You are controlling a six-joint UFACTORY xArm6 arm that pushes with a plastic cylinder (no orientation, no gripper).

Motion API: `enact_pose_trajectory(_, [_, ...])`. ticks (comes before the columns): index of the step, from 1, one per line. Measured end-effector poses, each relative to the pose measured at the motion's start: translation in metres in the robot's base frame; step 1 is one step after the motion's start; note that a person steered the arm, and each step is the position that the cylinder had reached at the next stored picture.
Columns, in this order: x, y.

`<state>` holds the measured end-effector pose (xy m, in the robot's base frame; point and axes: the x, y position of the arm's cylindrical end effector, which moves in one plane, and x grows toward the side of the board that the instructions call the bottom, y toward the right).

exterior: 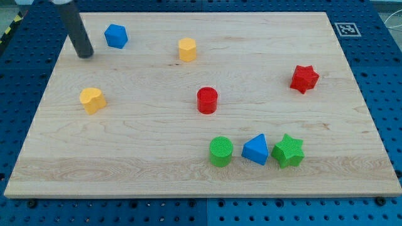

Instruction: Slide the blue cube towards bottom center

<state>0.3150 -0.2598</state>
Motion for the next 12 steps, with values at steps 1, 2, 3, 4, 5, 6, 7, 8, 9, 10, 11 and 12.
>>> enact_pose_trajectory(1, [-0.045, -0.031])
enact_pose_trajectory(2, [-0.083, -0.027])
enact_pose_trajectory(3, [-0.096, -0.003])
enact_pose_trajectory(4, [-0.081, 0.021])
enact_pose_trajectory(5, [-0.063, 0.036])
enact_pose_trajectory(6, [-0.058, 0.052])
enact_pose_trajectory(7, [-0.057, 0.065])
enact_pose_trajectory(8, [-0.056, 0.075])
enact_pose_trajectory(9, [-0.039, 0.075])
enact_pose_trajectory(10, [-0.019, 0.079])
enact_pose_trajectory(11, [-0.017, 0.1])
enact_pose_trajectory(12, [-0.017, 0.123])
